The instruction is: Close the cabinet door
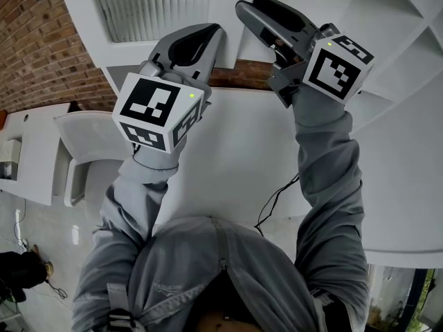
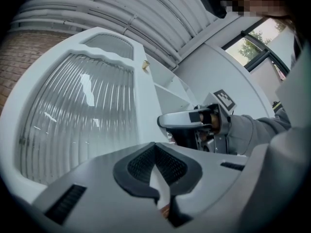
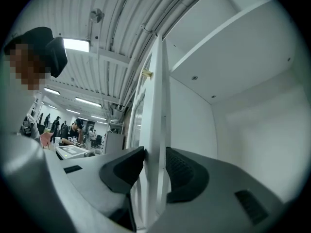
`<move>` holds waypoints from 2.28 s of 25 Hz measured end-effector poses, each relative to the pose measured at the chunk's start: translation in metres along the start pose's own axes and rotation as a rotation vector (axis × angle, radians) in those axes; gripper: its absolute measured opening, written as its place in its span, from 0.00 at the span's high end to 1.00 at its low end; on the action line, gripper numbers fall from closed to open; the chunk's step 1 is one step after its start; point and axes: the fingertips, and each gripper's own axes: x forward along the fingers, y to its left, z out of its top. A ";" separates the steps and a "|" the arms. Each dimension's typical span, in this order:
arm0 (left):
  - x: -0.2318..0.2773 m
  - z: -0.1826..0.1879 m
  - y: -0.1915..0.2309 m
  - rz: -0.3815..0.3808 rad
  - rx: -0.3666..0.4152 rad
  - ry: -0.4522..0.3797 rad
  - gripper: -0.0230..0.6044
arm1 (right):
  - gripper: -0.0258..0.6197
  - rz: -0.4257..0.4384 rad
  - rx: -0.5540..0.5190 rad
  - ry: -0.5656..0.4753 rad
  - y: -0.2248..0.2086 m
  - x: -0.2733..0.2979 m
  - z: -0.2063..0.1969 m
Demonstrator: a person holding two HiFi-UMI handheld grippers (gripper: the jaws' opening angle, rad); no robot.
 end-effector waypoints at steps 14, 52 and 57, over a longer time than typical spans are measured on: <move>0.010 -0.008 0.012 0.000 -0.013 -0.013 0.96 | 0.72 -0.083 0.001 0.012 -0.022 -0.004 -0.012; -0.056 -0.035 -0.024 0.052 -0.022 0.058 0.96 | 0.92 -0.638 -0.201 -0.026 0.038 -0.107 -0.064; -0.092 -0.045 -0.033 0.096 0.010 0.077 0.96 | 0.92 -0.674 -0.182 -0.018 0.058 -0.118 -0.092</move>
